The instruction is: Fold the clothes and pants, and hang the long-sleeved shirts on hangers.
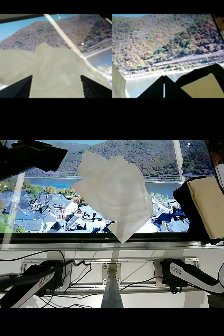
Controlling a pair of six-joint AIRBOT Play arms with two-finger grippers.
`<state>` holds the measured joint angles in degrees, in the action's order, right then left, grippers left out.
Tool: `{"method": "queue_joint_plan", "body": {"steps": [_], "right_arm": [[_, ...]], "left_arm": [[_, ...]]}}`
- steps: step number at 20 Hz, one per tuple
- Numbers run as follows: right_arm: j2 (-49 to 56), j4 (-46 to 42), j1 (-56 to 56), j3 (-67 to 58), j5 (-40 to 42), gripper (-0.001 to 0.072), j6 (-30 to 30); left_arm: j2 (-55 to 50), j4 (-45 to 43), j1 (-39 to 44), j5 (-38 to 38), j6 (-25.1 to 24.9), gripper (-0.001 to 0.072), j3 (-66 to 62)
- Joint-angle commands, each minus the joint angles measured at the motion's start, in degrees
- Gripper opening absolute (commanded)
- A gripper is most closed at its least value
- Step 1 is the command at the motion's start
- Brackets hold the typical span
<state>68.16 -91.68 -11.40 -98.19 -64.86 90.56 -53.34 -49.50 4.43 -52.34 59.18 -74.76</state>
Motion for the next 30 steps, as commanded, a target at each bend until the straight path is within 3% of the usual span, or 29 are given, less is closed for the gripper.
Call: {"method": "queue_joint_plan", "body": {"steps": [1, 17, 20, 23, 26, 29, 30], "right_arm": [[-0.02, 0.0, 0.0, -0.07, 0.0, 0.001, 0.0], [-0.02, -0.02, 0.0, -0.07, 0.04, 0.0011, -0.02], [-0.04, 0.48, 0.0, -0.15, 5.11, 0.0011, -0.02], [-0.17, 0.31, -0.04, -0.02, -0.96, 0.0011, 0.04], [-1.11, -0.28, -0.04, 3.65, -4.61, 0.0011, -0.26], [-1.62, -0.79, -0.04, 12.79, -13.44, 0.0011, -0.37], [-2.12, 0.59, -0.04, 17.84, -14.64, 0.001, -1.77]], "left_arm": [[-0.04, 0.0, -0.02, 0.0, 0.0, 0.0683, 0.02], [-0.04, 0.24, 0.0, 0.0, 0.0, 0.0684, 0.02], [-0.04, 0.63, 0.0, 0.07, -0.02, 0.0684, 0.02], [-0.72, -1.57, -0.02, -0.46, 0.0, 0.0684, 0.02], [-0.42, -3.54, -0.39, -5.92, -0.02, 0.0684, 0.02], [0.33, -15.02, -1.25, -6.84, 0.02, 0.0681, 0.02], [0.31, -18.03, -1.95, -6.88, 0.02, 0.0598, 0.02]]}}
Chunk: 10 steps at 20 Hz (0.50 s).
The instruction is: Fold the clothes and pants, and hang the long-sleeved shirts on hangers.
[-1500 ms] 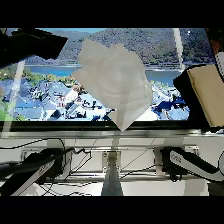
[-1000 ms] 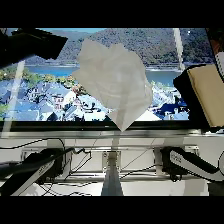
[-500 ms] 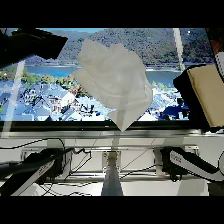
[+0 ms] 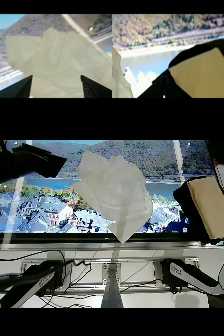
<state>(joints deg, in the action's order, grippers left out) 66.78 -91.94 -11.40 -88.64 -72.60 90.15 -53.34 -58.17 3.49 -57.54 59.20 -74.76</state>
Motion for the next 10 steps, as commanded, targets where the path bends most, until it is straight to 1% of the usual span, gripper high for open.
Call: {"method": "queue_joint_plan", "body": {"steps": [1, 2, 4, 5, 6, 7, 8, 9, 10], "right_arm": [[-1.53, 5.03, -0.04, 14.88, -6.84, 0.001, -4.35], [-2.27, 11.8, 0.0, 22.03, -6.8, 0.0009, -8.35], [-2.8, 28.24, 0.0, 34.62, -8.26, 0.001, -18.6], [-2.8, 34.82, 0.0, 40.11, -8.74, 0.001, -21.53], [-2.8, 38.84, 0.0, 44.68, -7.63, 0.0011, -21.97], [-2.8, 42.01, 0.0, 49.13, -4.55, 0.0038, -21.79], [-2.8, 44.48, 0.0, 52.65, -0.63, 0.0178, -21.44], [-2.8, 46.84, 0.02, 55.43, 3.65, 0.0354, -20.09], [-2.78, 49.24, 0.02, 57.79, 7.82, 0.0411, -18.95]], "left_arm": [[0.2, -12.76, -2.1, -1.7, -0.02, 0.0374, 0.02], [-0.04, -15.43, -3.3, -1.7, 0.0, 0.0228, 0.02], [-0.94, -17.31, -6.75, -1.73, -0.04, 0.0216, 0.07], [-1.75, -17.25, -8.9, -1.73, -0.02, 0.0216, 0.2], [-2.69, -17.2, -10.75, -1.92, 0.15, 0.0215, 0.2], [-3.98, -17.2, -12.46, -1.92, 1.7, 0.0222, 0.2], [-5.44, -17.2, -13.77, -2.01, 2.89, 0.0289, 0.2], [-6.86, -17.2, -14.51, -2.1, 4.46, 0.0458, 0.2], [-8.33, -17.2, -14.88, -2.1, 6.93, 0.0622, 0.2]]}}
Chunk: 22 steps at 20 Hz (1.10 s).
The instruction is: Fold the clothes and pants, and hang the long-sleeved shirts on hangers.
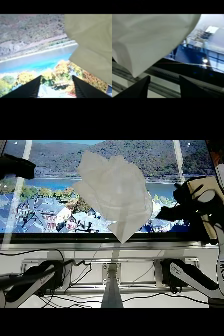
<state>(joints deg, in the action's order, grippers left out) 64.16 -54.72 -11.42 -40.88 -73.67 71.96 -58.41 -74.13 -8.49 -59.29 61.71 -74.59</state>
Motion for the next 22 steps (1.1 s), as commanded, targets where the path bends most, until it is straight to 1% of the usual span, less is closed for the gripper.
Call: {"method": "queue_joint_plan", "body": {"steps": [1, 2, 3, 6, 8, 11, 12, 13, 14, 15, 16, 18, 19, 20, 22], "right_arm": [[-0.15, 13.75, 0.04, 12.07, 12.96, 0.041, -0.61], [0.09, 14.51, 0.04, 13.49, 16.2, 0.041, -0.17], [0.76, 14.71, 0.04, 14.14, 17.46, 0.041, 1.01], [4.22, 15.56, 0.04, 14.23, 18.27, 0.041, 0.98], [6.43, 15.89, 0.04, 14.21, 20.55, 0.0409, 0.98], [8.35, 20.15, 0.48, 14.21, 24.41, 0.04, -1.11], [8.94, 20.33, 1.6, 14.21, 25.53, 0.0399, -1.09], [9.6, 20.39, 3.08, 14.14, 25.99, 0.0372, -1.11], [10.1, 20.22, 5.01, 13.79, 26.27, 0.026, -1.2], [10.1, 20.24, 6.69, 13.18, 26.71, 0.0124, -1.46], [10.01, 20.15, 7.74, 11.98, 26.27, 0.0015, -2.84], [9.16, 18.43, 7.8, 7.08, 20.98, 0.001, -4.72], [8.07, 15.15, 7.48, 3.82, 17.62, 0.0009, -4.74], [6.27, 9.99, 7.48, -0.09, 13.73, 0.0009, -4.22], [0.9, -1.92, 7.48, -7.48, 7.06, 0.0009, 0.66]], "left_arm": [[-4.92, -1.25, -2.97, -0.42, 7.58, 0.0686, 0.02], [-6.49, -1.22, -2.95, -0.61, 9.53, 0.0686, 0.02], [-8.24, -1.05, -2.93, -0.92, 10.45, 0.0686, 0.02], [-13.09, 1.6, -2.91, -2.32, 10.56, 0.0686, 0.02], [-15.93, 3.78, -2.93, -2.34, 10.56, 0.0686, 0.02], [-19.02, 6.1, -2.91, -2.34, 10.56, 0.0686, 0.02], [-19.71, 6.95, -2.93, -2.34, 10.56, 0.0686, 0.02], [-20.37, 7.41, -2.93, -2.36, 10.56, 0.0686, 0.02], [-20.83, 7.76, -2.91, -2.54, 10.56, 0.0686, 0.02], [-21.14, 8.24, -2.93, -2.82, 10.56, 0.0686, 0.02], [-21.16, 8.17, -2.93, -2.93, 10.54, 0.0686, 0.02], [-20.92, 8.2, -3.13, -2.93, 10.51, 0.0686, 0.0], [-20.76, 8.2, -3.45, -2.93, 10.54, 0.0686, 0.0], [-20.55, 8.2, -3.8, -2.95, 10.54, 0.0686, 0.0], [-20.31, 8.2, -4.22, -3.56, 10.54, 0.0686, 0.0]]}}
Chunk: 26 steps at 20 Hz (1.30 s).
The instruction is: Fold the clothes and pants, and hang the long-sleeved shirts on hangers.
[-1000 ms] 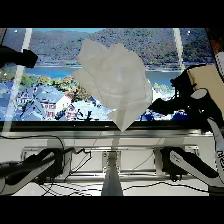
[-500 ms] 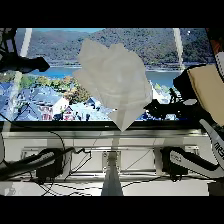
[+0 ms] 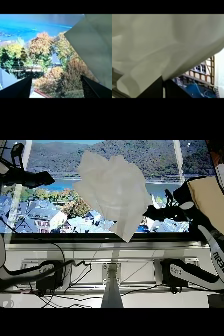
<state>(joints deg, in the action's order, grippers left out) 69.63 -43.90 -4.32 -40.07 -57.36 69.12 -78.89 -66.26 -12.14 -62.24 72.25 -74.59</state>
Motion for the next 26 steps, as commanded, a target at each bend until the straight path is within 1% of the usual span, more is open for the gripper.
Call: {"method": "queue_joint_plan", "body": {"steps": [1, 4, 6, 8, 10, 13, 15, 16, 18, 22, 23, 24, 25, 26], "right_arm": [[-8.17, -18.95, 0.39, -11.8, -11.8, 0.0009, 6.34], [-19.47, -33.03, 0.39, -20.15, -17.29, 0.0009, 11.21], [-26.53, -41.22, 0.39, -23.3, -18.6, 0.0009, 13.77], [-32.2, -47.91, 0.39, -23.96, -19.12, 0.0009, 17.7], [-35.08, -50.16, 0.39, -23.96, -21.14, 0.0009, 20.11], [-34.86, -49.29, 0.39, -23.91, -22.6, 0.001, 20.39], [-33.73, -49.29, 0.39, -23.91, -22.56, 0.001, 20.37], [-33.18, -49.22, 0.39, -23.91, -22.6, 0.001, 20.37], [-32.46, -49.22, 0.39, -23.91, -22.58, 0.001, 20.39], [-32.33, -49.24, 0.39, -23.91, -22.01, 0.001, 20.37], [-32.33, -49.24, 0.39, -23.91, -21.66, 0.001, 20.37], [-32.33, -49.24, 0.39, -23.91, -21.09, 0.001, 20.37], [-32.33, -49.24, 0.39, -23.91, -20.37, 0.001, 20.37], [-32.33, -49.24, 0.39, -23.91, -19.43, 0.001, 20.37]], "left_arm": [[0.17, 0.31, -0.59, -1.16, -0.02, 0.0686, 0.0], [0.15, 0.37, -0.39, -2.91, 0.0, 0.0686, 0.0], [0.09, 0.37, -0.02, -4.37, 0.0, 0.0686, 0.0], [0.0, 1.01, 0.7, -5.97, 0.02, 0.0685, 0.02], [-0.63, 3.52, 2.05, -7.39, 0.0, 0.0685, 0.04], [-3.65, 8.11, 6.8, -7.67, -0.07, 0.0685, 1.01], [-7.26, 8.26, 11.13, -6.51, -1.07, 0.0685, 1.25], [-9.33, 8.52, 13.29, -4.52, -1.07, 0.0685, 1.25], [-12.85, 10.95, 16.72, 1.77, -1.05, 0.0684, 1.25], [-18.8, 17.05, 20.94, 21.11, -0.26, 0.0683, 1.18], [-20.33, 19.45, 21.66, 24.2, -0.2, 0.068, 1.01], [-21.62, 22.21, 22.34, 25.57, -0.24, 0.0657, 1.01], [-22.91, 23.52, 23.17, 26.1, -0.35, 0.0605, 1.01], [-23.96, 23.45, 24.09, 26.49, -0.76, 0.0604, 0.98]]}}
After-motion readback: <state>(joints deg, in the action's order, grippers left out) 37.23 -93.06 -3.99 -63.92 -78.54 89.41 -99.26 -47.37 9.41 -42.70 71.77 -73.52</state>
